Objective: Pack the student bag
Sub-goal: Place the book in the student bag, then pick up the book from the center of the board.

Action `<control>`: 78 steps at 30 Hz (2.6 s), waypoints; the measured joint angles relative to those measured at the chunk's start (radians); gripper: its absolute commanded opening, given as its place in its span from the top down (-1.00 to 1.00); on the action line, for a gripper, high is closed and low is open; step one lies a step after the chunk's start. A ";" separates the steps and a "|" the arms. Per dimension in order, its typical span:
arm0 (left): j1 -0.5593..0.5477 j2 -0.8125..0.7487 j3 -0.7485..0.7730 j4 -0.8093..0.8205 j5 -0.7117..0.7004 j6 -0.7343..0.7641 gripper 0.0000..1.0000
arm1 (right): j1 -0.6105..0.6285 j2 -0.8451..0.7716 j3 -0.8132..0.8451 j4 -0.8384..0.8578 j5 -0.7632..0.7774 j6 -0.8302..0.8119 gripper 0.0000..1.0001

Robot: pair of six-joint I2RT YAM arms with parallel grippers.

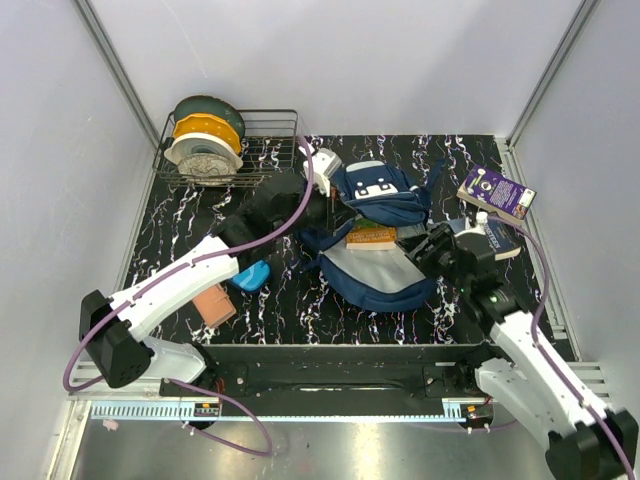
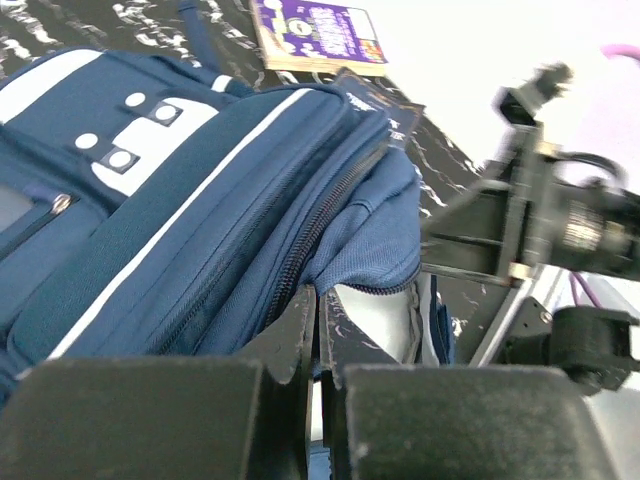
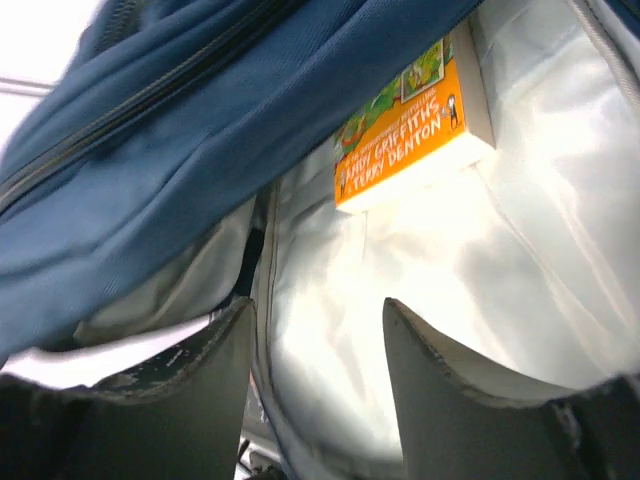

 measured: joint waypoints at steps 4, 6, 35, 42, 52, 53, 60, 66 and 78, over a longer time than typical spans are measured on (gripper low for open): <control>0.050 0.000 0.000 -0.032 -0.044 -0.021 1.00 | 0.000 -0.215 -0.003 -0.136 0.006 -0.014 -0.39; 0.075 0.000 -0.003 -0.039 -0.056 -0.025 1.00 | 0.000 -0.302 -0.002 -0.189 0.031 -0.008 -0.53; 0.045 -0.035 0.053 -0.015 0.106 0.049 -0.98 | -0.385 0.157 0.356 -0.538 0.241 -0.183 -0.99; 0.026 0.323 0.400 -0.014 0.214 0.094 -0.98 | -0.494 0.211 0.305 -0.513 0.103 -0.131 -0.99; 0.023 0.754 0.667 0.053 0.343 0.084 -0.98 | -0.642 0.204 0.172 -0.465 0.036 -0.029 -0.97; 0.022 0.780 0.668 0.074 0.358 0.074 -0.98 | -0.655 0.204 0.155 -0.445 0.022 -0.022 -0.95; -0.017 0.956 0.685 0.350 0.452 0.026 -0.98 | -0.721 0.206 0.026 -0.285 -0.077 0.013 -0.83; -0.045 1.136 0.871 0.441 0.470 -0.022 -0.98 | -0.722 0.234 0.023 -0.231 -0.067 0.004 -0.76; -0.042 1.273 0.912 0.528 0.378 -0.110 -0.98 | -0.722 0.412 0.033 -0.169 -0.042 -0.059 -0.40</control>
